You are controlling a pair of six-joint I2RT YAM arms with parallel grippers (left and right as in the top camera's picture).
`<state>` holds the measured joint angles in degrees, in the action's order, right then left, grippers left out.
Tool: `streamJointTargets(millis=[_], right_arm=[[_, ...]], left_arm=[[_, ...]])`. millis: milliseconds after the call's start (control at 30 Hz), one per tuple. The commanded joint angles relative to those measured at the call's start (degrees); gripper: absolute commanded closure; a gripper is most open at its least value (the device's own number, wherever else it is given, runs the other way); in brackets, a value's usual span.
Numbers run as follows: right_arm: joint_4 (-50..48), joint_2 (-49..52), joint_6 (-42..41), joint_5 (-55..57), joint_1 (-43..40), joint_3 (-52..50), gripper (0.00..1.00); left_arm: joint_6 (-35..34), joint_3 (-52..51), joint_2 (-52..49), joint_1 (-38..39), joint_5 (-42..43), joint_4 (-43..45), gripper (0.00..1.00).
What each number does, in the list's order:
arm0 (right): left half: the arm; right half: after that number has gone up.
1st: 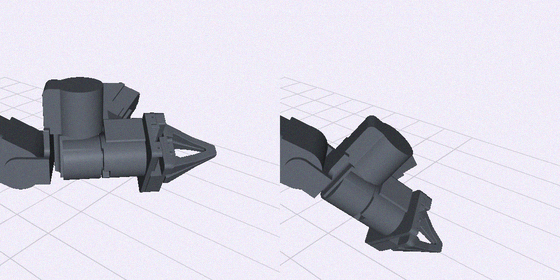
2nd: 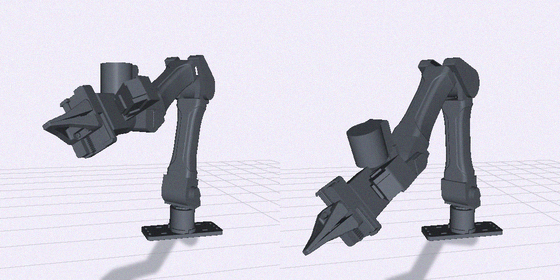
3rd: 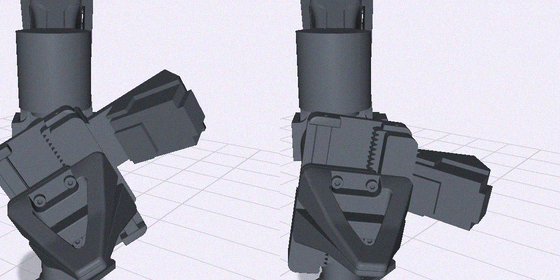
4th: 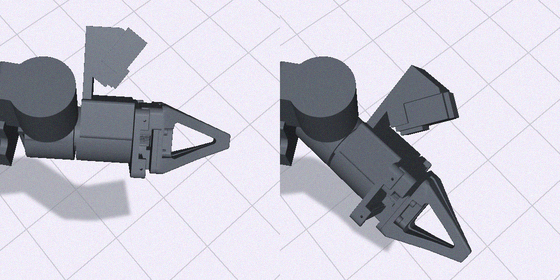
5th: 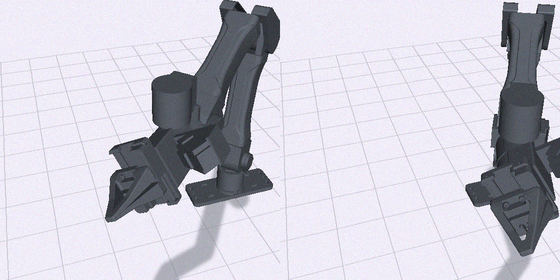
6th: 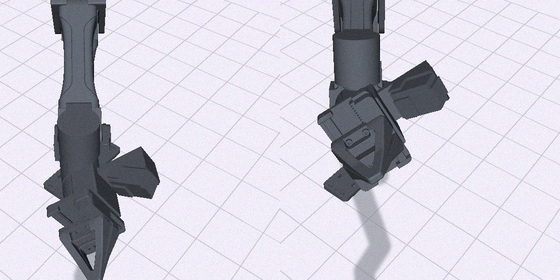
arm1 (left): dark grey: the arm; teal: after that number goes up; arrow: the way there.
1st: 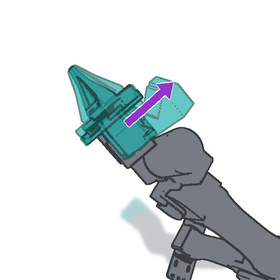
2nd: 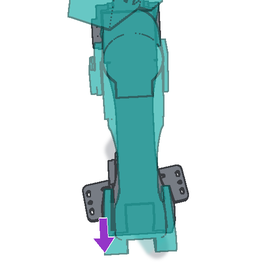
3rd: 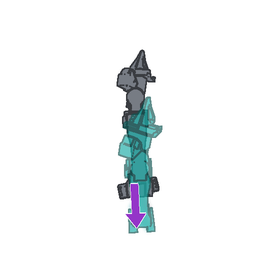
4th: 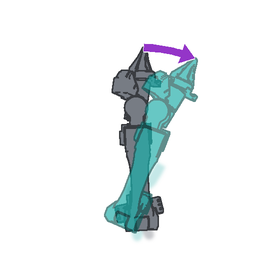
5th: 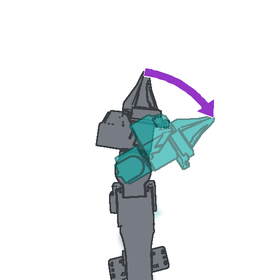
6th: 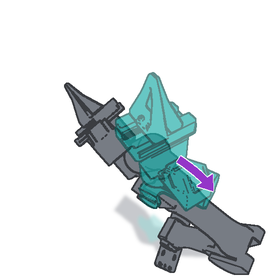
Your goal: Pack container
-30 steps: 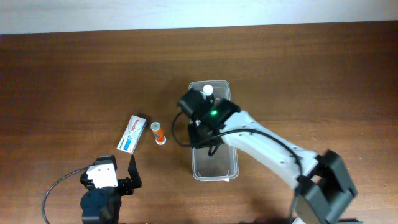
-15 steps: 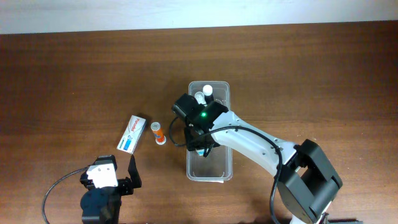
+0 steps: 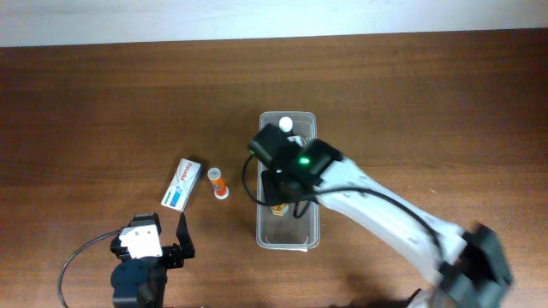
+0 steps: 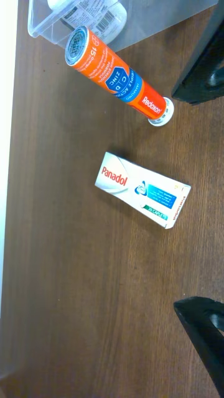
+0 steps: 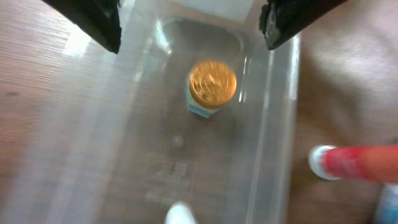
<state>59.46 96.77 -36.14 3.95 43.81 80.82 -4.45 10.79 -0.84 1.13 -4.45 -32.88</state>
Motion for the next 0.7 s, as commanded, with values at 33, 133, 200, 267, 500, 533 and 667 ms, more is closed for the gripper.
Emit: streamJointTargets(millis=[33,133,200,267,500,533,667], right_arm=[[3.2,-10.5,-0.4,5.0,-4.1,1.3,0.3],[6.1,-15.3,-0.4,5.7,-10.1,1.3,0.25],[8.1,-18.1,-0.4,5.8,-15.9,1.3,0.18],[9.6,-20.1,-0.4,5.7,-21.9,1.3,0.02],[13.6,-22.1,-0.4,4.7,-42.4,1.3,0.01],[14.0,-21.9,-0.4,4.3,-44.2,1.3,0.01],[15.3,-21.4,-0.4,4.2,-48.8,1.3,0.02]], left_arm=[[0.9,0.0,0.5,0.2,0.8,0.3,0.0],[0.9,0.0,0.5,0.2,0.8,0.3,0.01],[0.9,0.0,0.5,0.2,0.8,0.3,0.01],[0.9,0.0,0.5,0.2,0.8,0.3,0.0],[0.9,0.0,0.5,0.2,0.8,0.3,0.01],[0.9,0.0,0.5,0.2,0.8,0.3,0.01],[0.9,0.0,0.5,0.2,0.8,1.3,0.0]])
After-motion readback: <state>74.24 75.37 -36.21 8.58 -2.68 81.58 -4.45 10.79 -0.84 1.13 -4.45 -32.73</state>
